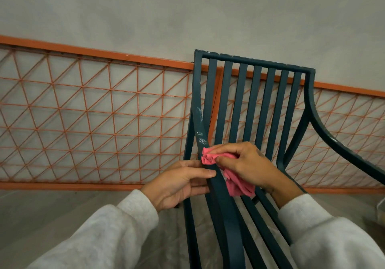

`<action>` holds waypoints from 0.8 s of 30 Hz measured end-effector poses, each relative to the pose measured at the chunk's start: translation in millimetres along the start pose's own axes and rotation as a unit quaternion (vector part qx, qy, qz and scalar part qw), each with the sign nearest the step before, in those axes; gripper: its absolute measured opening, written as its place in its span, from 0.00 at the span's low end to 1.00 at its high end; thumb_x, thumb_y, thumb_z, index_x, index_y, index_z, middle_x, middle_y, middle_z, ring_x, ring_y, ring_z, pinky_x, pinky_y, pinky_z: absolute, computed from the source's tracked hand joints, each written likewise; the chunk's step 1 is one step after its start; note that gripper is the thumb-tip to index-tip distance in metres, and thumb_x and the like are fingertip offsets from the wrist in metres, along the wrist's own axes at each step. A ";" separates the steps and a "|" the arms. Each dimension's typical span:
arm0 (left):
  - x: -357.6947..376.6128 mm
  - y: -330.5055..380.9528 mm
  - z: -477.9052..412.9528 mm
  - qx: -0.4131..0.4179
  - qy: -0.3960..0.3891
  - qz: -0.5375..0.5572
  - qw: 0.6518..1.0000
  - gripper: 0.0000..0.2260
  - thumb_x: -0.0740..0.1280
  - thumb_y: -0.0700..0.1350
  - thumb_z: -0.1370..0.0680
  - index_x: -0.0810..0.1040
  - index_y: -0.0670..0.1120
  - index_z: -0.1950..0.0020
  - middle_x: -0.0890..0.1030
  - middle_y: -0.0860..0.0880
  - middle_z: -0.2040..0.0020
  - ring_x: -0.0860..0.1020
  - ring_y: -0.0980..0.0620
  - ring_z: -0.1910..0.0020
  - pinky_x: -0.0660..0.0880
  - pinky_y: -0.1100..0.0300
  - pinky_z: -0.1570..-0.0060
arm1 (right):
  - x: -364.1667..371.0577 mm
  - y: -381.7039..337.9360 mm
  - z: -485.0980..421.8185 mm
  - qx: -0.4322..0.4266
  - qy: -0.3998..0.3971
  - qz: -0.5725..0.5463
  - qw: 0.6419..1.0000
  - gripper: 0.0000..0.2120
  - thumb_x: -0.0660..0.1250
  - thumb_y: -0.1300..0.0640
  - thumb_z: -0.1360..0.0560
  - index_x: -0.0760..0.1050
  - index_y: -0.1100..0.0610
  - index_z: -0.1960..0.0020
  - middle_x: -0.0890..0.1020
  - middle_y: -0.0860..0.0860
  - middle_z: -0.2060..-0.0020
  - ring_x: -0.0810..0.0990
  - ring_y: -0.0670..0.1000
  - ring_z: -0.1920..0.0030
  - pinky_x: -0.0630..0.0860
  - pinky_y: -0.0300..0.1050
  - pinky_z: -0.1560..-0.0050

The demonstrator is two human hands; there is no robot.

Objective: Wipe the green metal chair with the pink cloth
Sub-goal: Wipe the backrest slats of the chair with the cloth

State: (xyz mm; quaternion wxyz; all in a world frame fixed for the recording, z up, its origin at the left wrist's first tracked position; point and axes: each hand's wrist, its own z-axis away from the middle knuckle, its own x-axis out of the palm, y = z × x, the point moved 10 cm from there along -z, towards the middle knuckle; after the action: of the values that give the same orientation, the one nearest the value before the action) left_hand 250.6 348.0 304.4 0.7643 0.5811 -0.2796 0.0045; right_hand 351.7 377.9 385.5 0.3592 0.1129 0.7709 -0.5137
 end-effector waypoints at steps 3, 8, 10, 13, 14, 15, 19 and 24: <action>-1.8 -1.0 0.1 -0.005 0.013 -0.007 1.000 0.16 0.71 0.34 0.27 0.79 0.37 0.39 0.83 0.37 0.43 0.82 0.42 0.44 0.79 0.50 0.42 | 0.5 -3.5 -7.5 -0.020 0.038 0.034 0.999 0.10 0.69 0.57 0.21 0.85 0.47 0.44 0.83 0.38 0.43 0.80 0.37 0.42 0.74 0.36 0.36; -2.9 5.6 0.1 -0.012 0.016 -0.027 0.999 0.14 0.72 0.37 0.27 0.80 0.39 0.41 0.84 0.39 0.45 0.83 0.44 0.45 0.80 0.51 0.44 | 2.3 5.8 8.8 0.006 -0.037 -0.061 0.997 0.10 0.68 0.61 0.21 0.85 0.52 0.44 0.84 0.39 0.43 0.82 0.40 0.44 0.78 0.35 0.42; -4.3 9.4 -1.0 -0.009 0.026 -0.026 0.999 0.13 0.72 0.37 0.27 0.80 0.39 0.43 0.84 0.40 0.46 0.84 0.46 0.49 0.82 0.55 0.51 | -2.1 9.1 10.3 0.017 -0.035 -0.056 0.998 0.10 0.69 0.61 0.21 0.85 0.52 0.45 0.84 0.37 0.45 0.84 0.42 0.47 0.80 0.36 0.45; -5.5 13.0 -4.9 -0.010 0.032 -0.034 0.999 0.14 0.71 0.34 0.26 0.79 0.36 0.40 0.84 0.39 0.45 0.84 0.45 0.47 0.82 0.55 0.49 | -5.7 7.6 1.8 0.013 0.017 -0.014 1.000 0.10 0.69 0.59 0.21 0.85 0.48 0.45 0.83 0.34 0.45 0.86 0.47 0.50 0.81 0.38 0.46; -5.3 13.0 -6.1 -0.012 0.029 -0.035 0.999 0.15 0.70 0.34 0.26 0.79 0.36 0.40 0.83 0.37 0.44 0.83 0.43 0.45 0.80 0.53 0.45 | -3.7 4.6 -0.6 0.000 0.025 0.007 1.000 0.10 0.68 0.58 0.21 0.85 0.47 0.45 0.83 0.34 0.44 0.84 0.44 0.47 0.79 0.35 0.44; -4.8 13.2 -6.8 -0.014 0.027 -0.034 0.999 0.15 0.70 0.33 0.26 0.79 0.35 0.39 0.82 0.37 0.43 0.82 0.42 0.43 0.79 0.52 0.43 | -1.3 0.1 -1.4 -0.015 0.024 0.023 0.999 0.10 0.68 0.58 0.21 0.85 0.48 0.44 0.83 0.35 0.43 0.82 0.40 0.44 0.75 0.31 0.41; -3.8 12.7 -6.7 -0.015 0.024 -0.041 0.999 0.16 0.71 0.33 0.27 0.78 0.36 0.40 0.82 0.37 0.43 0.82 0.42 0.44 0.80 0.52 0.45 | 2.2 0.2 8.1 -0.023 -0.027 -0.010 0.999 0.11 0.68 0.60 0.21 0.84 0.50 0.43 0.84 0.38 0.43 0.80 0.37 0.41 0.74 0.31 0.39; -3.9 14.0 -7.4 -0.019 0.016 -0.051 0.998 0.13 0.71 0.34 0.26 0.79 0.37 0.42 0.83 0.38 0.45 0.83 0.43 0.46 0.81 0.53 0.46 | -2.5 3.8 10.5 -0.010 -0.027 0.015 0.999 0.11 0.67 0.58 0.20 0.84 0.47 0.43 0.83 0.35 0.44 0.83 0.38 0.49 0.79 0.35 0.45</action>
State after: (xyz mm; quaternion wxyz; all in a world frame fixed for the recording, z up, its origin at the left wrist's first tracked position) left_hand 245.7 360.4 313.9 0.7790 0.5795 -0.2377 -0.0303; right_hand 360.2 370.9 382.3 0.3890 0.1067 0.7643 -0.5031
